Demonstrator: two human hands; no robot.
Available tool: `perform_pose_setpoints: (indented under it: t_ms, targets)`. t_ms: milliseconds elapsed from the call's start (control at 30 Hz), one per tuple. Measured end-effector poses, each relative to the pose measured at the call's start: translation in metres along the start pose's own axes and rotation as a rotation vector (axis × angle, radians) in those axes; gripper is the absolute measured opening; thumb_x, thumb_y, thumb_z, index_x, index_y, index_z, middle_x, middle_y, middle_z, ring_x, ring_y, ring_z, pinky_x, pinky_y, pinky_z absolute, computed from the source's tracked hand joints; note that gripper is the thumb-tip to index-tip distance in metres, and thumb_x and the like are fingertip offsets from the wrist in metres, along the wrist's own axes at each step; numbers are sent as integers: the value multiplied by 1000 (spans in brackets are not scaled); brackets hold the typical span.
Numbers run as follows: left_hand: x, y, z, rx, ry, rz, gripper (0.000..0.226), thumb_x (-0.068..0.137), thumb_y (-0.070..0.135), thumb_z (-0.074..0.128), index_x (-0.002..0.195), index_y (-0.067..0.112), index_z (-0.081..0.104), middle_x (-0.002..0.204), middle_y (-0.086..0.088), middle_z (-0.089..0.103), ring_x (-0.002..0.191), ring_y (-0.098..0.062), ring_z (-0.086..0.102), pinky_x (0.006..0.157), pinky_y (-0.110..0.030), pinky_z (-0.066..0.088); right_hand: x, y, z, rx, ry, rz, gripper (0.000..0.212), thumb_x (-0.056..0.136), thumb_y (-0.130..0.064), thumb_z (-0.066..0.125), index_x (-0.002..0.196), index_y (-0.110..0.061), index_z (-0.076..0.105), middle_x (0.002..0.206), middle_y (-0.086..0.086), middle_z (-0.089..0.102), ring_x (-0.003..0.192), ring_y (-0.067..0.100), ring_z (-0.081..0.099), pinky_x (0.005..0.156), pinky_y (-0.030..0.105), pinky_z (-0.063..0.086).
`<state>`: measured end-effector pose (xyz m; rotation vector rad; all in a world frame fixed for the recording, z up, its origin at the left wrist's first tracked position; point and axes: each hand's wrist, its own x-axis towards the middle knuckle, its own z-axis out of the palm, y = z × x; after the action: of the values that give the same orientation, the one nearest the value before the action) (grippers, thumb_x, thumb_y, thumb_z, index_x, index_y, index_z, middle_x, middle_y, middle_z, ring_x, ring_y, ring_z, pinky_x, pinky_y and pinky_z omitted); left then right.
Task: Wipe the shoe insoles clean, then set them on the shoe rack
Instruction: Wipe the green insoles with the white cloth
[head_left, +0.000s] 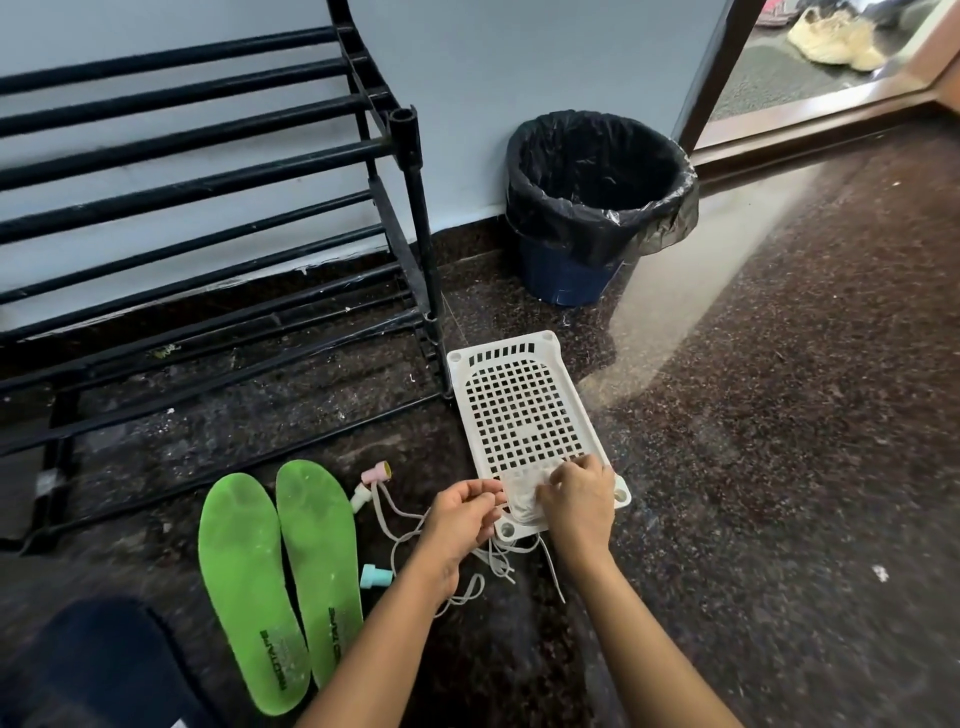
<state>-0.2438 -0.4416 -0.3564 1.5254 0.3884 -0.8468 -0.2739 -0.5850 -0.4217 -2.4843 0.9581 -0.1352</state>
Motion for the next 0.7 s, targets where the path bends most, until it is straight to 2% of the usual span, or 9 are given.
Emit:
perform_pose_setpoints:
  t_ms: [100, 233, 367, 433, 500, 567, 700]
  targets:
    - [0, -1, -2, -6, 4, -1, 17, 98, 8, 51, 100, 14, 67, 99, -1, 72, 80, -7, 61, 73, -20, 50, 0, 2, 1, 210, 3, 93, 10, 81, -14, 67, 76, -6, 68, 92, 5, 53, 98, 24, 46, 82, 30, 40]
    - [0, -1, -4, -17, 1, 6, 17, 98, 8, 51, 102, 13, 67, 100, -1, 72, 81, -7, 61, 75, -21, 50, 1, 0, 0, 256, 8, 87, 13, 85, -16, 63, 78, -6, 68, 95, 6, 53, 101, 25, 44, 86, 33, 40]
    - [1, -2, -4, -36, 5, 5, 16, 97, 8, 52, 103, 13, 67, 99, -2, 71, 81, -8, 60, 75, -22, 50, -6, -6, -9, 378, 21, 72, 12, 84, -19, 65, 74, -14, 64, 97, 2, 52, 103, 18, 36, 91, 31, 33]
    - [2, -3, -4, -44, 9, 1, 16, 97, 8, 52, 102, 13, 67, 98, -2, 70, 82, -9, 61, 77, -23, 51, -10, -11, -16, 449, 50, 31, 13, 84, -18, 64, 72, -17, 62, 89, -1, 55, 96, 16, 43, 86, 32, 36]
    - [2, -3, -5, -53, 9, -2, 16, 98, 8, 51, 101, 12, 66, 99, -3, 70, 82, -9, 62, 78, -23, 52, -15, -14, -24, 559, 34, 35, 15, 87, -15, 60, 72, -15, 59, 78, -3, 59, 80, 17, 52, 74, 32, 42]
    - [2, -2, -5, -66, 4, -2, 17, 98, 7, 50, 101, 12, 66, 98, -3, 70, 81, -9, 62, 78, -23, 52, -19, -16, -29, 692, -3, 100, 15, 90, -15, 56, 76, -10, 56, 72, 1, 58, 64, 13, 51, 63, 30, 43]
    - [2, -1, -6, -120, -16, -2, 11, 97, 10, 56, 101, 11, 66, 97, -5, 68, 81, -10, 62, 77, -24, 54, -19, -9, -31, 877, -19, 234, 9, 92, -14, 56, 83, -13, 56, 68, 3, 54, 60, 12, 46, 56, 26, 40]
